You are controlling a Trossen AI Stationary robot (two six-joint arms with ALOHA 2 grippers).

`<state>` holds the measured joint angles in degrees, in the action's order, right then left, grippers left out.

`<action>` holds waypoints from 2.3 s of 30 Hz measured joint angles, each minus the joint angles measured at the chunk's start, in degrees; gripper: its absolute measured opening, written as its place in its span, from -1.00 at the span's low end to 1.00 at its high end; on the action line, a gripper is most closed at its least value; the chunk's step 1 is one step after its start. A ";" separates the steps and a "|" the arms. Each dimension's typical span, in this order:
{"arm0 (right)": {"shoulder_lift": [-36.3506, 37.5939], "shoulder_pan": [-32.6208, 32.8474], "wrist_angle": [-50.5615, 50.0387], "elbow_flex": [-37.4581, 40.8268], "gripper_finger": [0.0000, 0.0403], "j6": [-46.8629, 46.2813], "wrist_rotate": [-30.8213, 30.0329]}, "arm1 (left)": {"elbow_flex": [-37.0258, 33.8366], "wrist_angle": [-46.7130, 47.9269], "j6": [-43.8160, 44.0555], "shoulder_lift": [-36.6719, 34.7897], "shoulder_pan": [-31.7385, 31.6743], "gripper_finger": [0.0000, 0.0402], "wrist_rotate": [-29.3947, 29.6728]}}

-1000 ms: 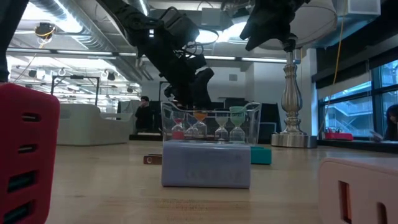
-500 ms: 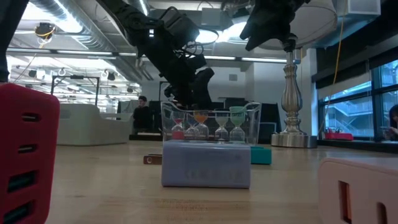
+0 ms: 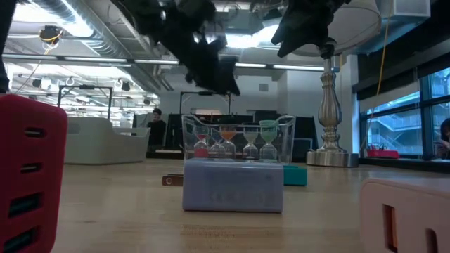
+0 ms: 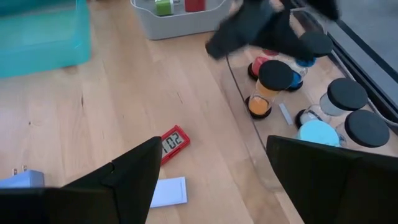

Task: Pick & Place Office items
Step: Put the red digital clock into the green bin

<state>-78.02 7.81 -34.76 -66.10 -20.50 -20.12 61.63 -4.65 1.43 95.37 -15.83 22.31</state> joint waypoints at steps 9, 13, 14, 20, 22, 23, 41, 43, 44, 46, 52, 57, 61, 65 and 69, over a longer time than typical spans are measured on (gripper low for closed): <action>-0.02 0.02 -0.05 0.00 0.45 -0.39 0.02 | 0.04 20.53 -1.51 -14.00 5.08 0.44 -14.24; -0.02 0.04 0.00 0.01 0.45 -1.17 0.02 | 0.04 32.94 1.54 -17.81 9.52 0.44 -16.22; -0.02 0.04 -0.02 0.00 0.45 -1.17 0.02 | 0.04 35.37 1.99 -18.34 10.86 0.44 -16.12; -0.02 0.04 0.03 -0.01 0.45 -1.19 0.02 | 0.00 44.30 -0.34 -18.61 18.74 0.44 -17.84; -0.02 0.04 0.09 -0.01 0.45 -1.19 0.02 | -0.48 43.18 -2.35 -18.14 21.10 0.44 -18.27; -0.02 0.04 0.33 -0.01 0.45 -1.21 0.02 | -0.99 42.42 -3.82 -18.07 22.11 0.44 -18.34; -0.04 0.07 0.45 0.00 0.45 -1.54 3.26 | -3.19 15.09 -31.97 1.97 20.20 0.44 -23.75; -0.04 0.07 0.44 0.00 0.45 -1.52 3.23 | -3.19 12.71 -33.24 4.57 18.91 0.44 -23.65; -0.04 0.07 0.44 -0.01 0.45 -1.32 3.23 | -3.19 11.29 -33.73 6.04 18.29 0.44 -24.02; -0.04 0.07 0.43 0.01 0.45 -1.12 3.21 | -3.19 9.83 -34.80 8.55 16.99 0.44 -24.76; -0.04 0.07 0.44 0.00 0.45 -1.12 3.20 | -2.35 5.38 -37.95 13.77 14.03 0.44 -24.85; -0.04 0.07 0.44 -0.01 0.45 -1.10 3.19 | -0.66 4.95 -39.13 15.67 12.41 0.44 -27.79; -0.02 0.05 0.44 0.02 0.45 -1.12 3.16 | -0.46 5.62 -37.35 16.22 11.33 0.44 -31.17; -0.02 0.07 0.44 -0.01 0.45 -1.14 3.02 | -0.42 7.50 -32.86 16.22 10.77 0.44 -31.28; -0.02 0.06 0.44 -0.01 0.45 -1.14 3.02 | -0.33 9.52 -27.97 16.14 10.46 0.37 -31.52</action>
<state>-78.04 7.87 -34.33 -66.11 -21.65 -17.10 61.29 4.87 -26.53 111.51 -5.37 -9.21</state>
